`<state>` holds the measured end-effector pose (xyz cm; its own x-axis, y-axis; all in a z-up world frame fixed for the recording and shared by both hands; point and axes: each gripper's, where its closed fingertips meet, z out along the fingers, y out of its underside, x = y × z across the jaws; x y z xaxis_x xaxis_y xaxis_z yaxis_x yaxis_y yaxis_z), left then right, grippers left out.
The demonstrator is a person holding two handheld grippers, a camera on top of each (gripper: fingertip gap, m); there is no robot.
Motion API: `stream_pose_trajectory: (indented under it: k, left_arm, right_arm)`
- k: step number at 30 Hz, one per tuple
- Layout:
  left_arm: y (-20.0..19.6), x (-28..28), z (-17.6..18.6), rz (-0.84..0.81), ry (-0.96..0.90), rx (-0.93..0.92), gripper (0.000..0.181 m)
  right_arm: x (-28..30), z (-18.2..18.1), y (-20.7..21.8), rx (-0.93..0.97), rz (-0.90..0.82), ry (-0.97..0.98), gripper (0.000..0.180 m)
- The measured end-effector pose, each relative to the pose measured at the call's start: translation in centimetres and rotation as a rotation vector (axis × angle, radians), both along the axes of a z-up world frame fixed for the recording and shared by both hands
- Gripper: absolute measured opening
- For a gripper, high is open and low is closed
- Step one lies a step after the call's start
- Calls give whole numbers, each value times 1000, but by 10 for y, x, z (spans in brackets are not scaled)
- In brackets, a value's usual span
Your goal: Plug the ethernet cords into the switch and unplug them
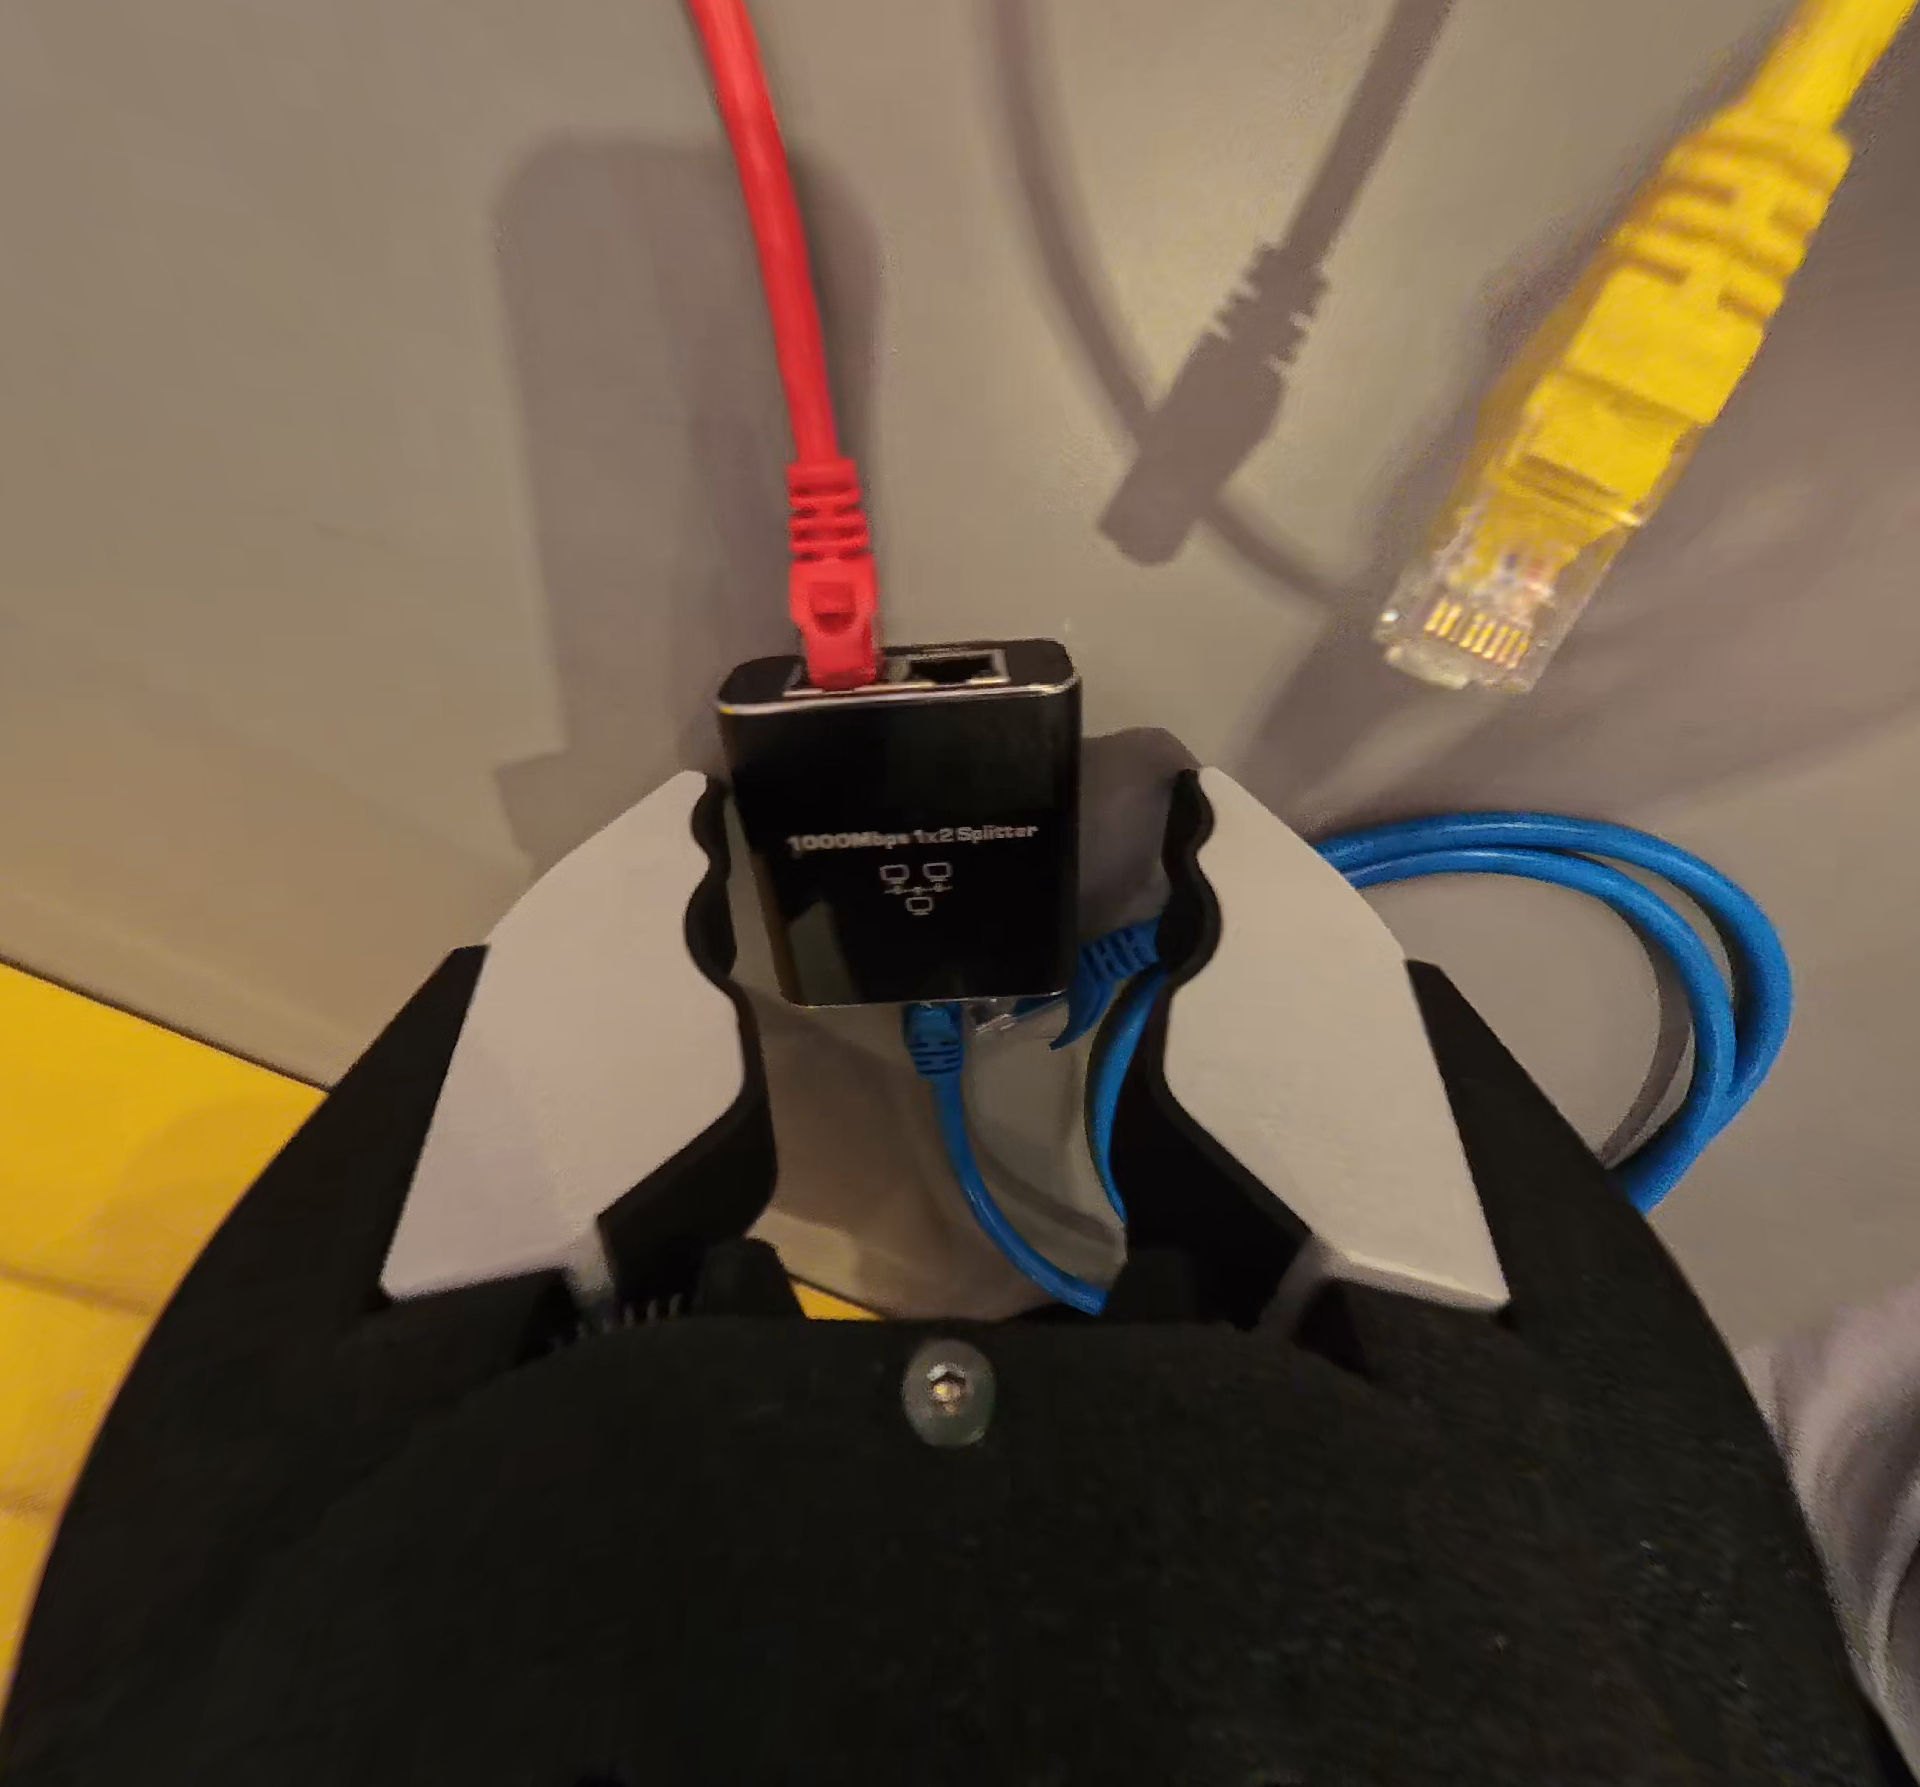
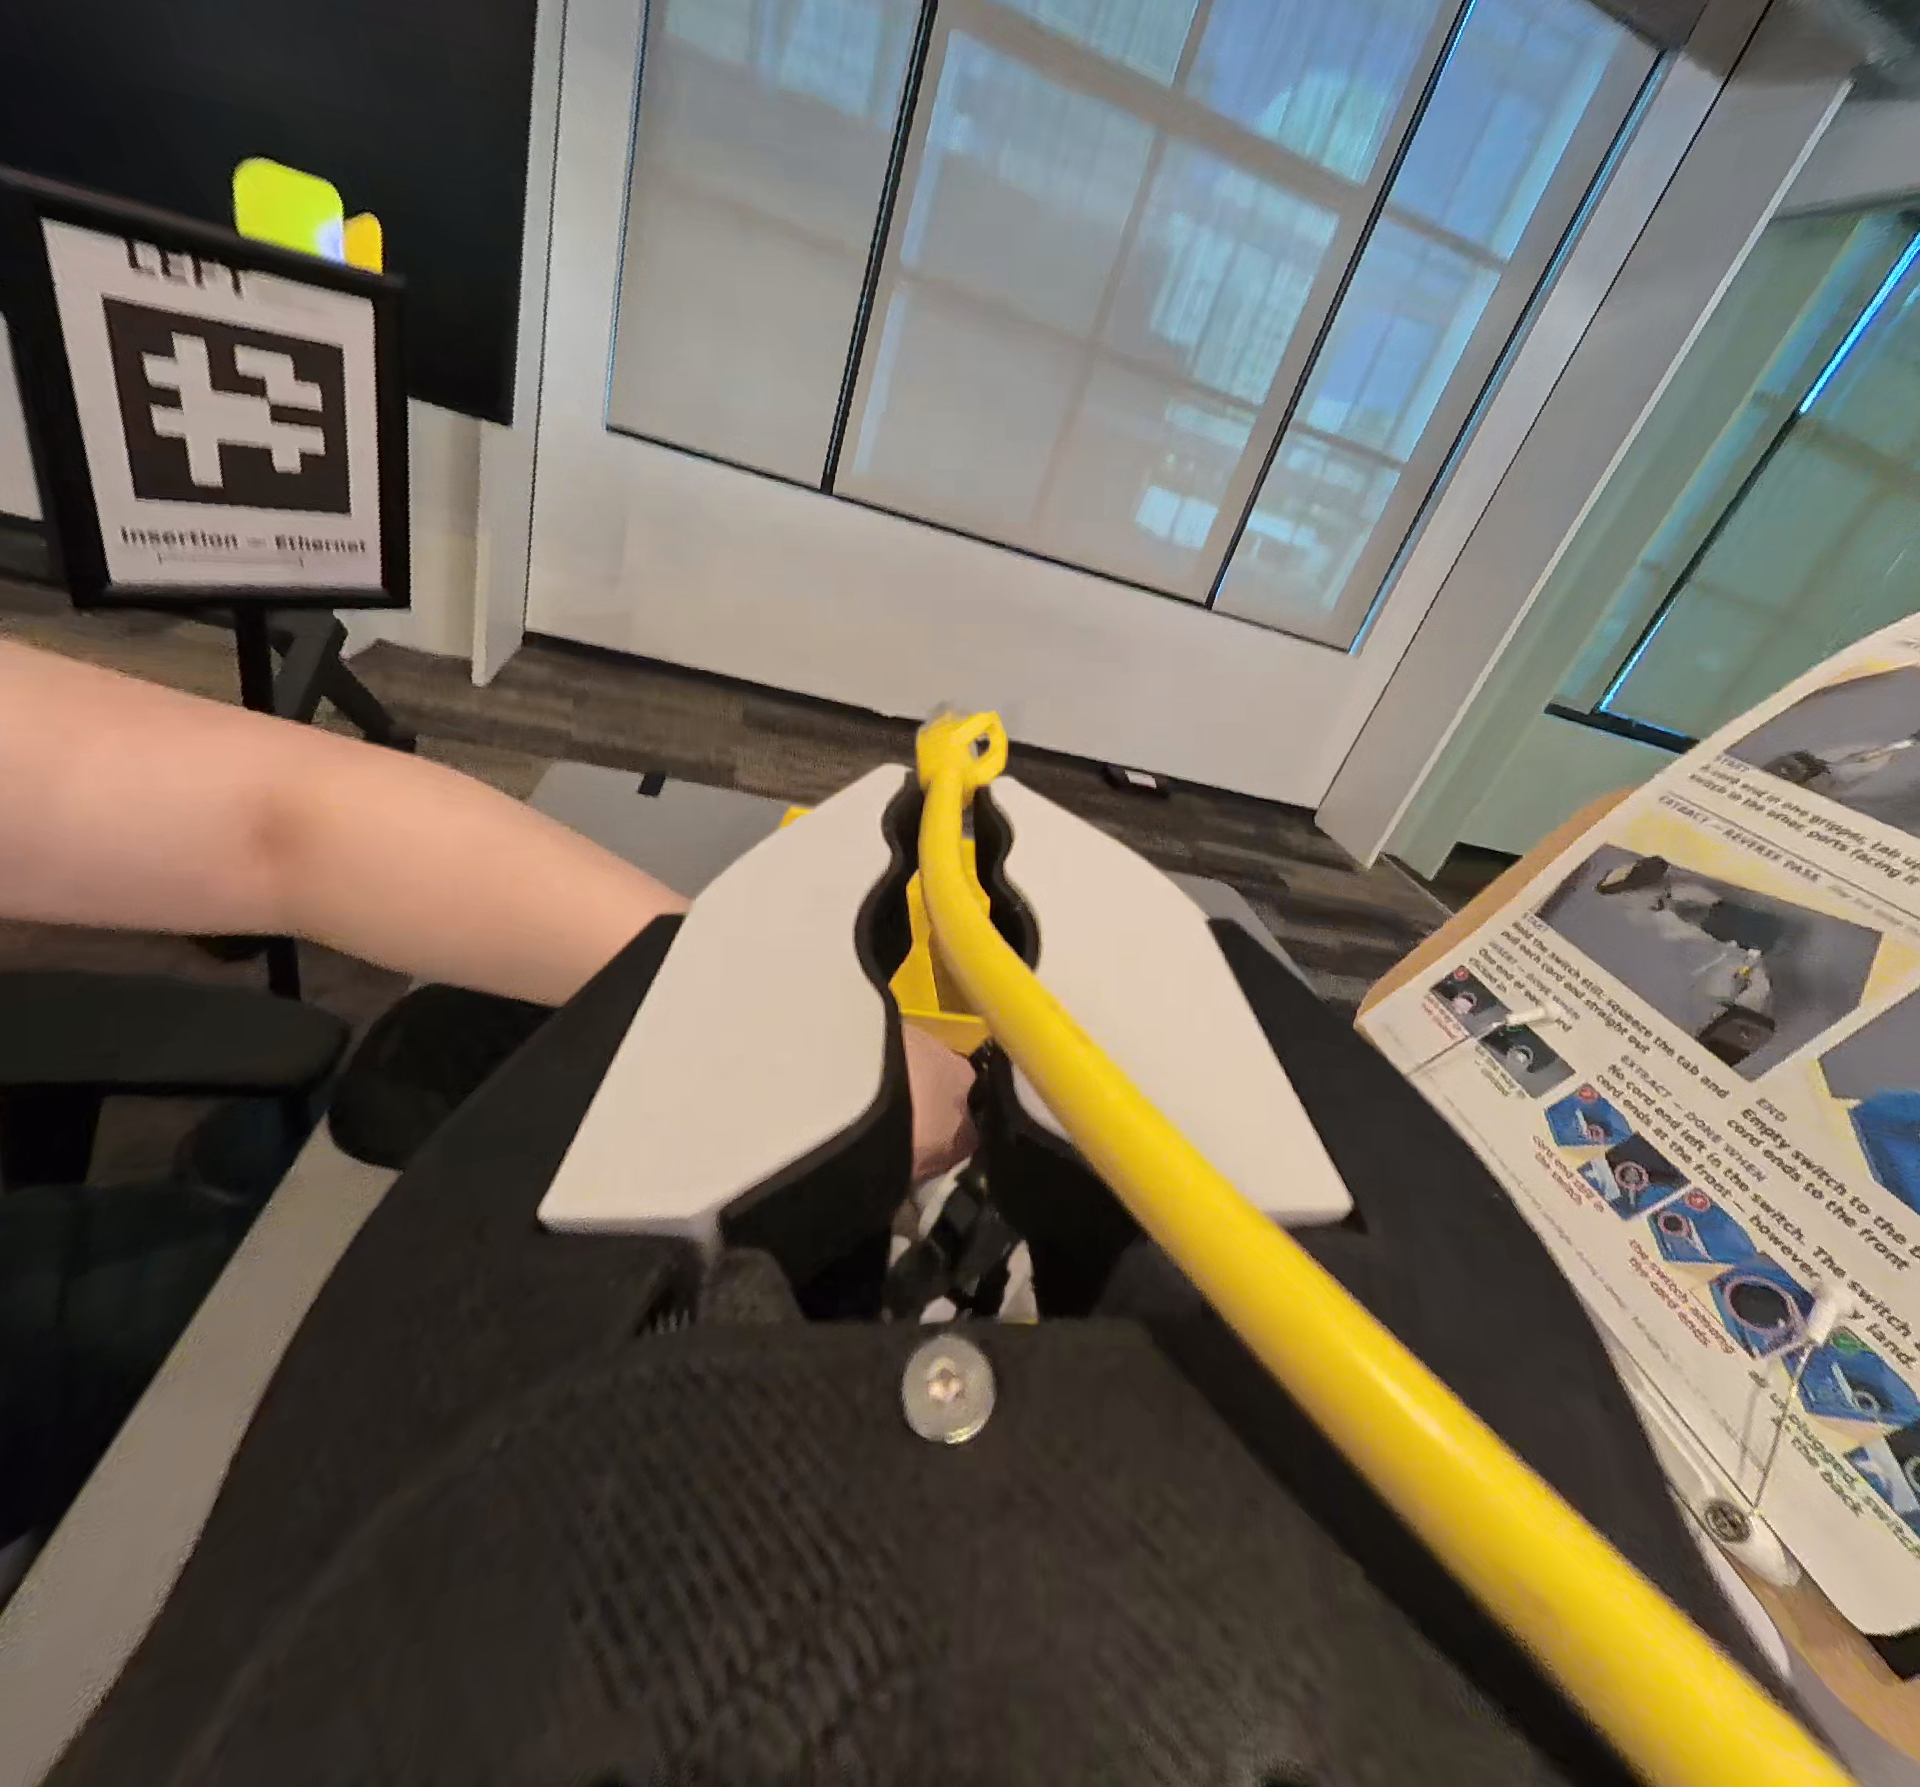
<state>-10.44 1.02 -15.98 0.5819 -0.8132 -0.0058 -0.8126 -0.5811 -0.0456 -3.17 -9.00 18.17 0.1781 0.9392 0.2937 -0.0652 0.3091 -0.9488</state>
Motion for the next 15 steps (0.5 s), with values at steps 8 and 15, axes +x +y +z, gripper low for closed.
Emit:
stream_pose_trajectory:
  k: [8,15]
  left_arm:
    - [-5,11,12,142,-205,-22,103]
    - [-32,38,139,223,-950,96,91]
  right_arm:
    - [-16,-23,12,21,-17,-102,10]
    - [-17,-31,19,87,-21,-109,9]
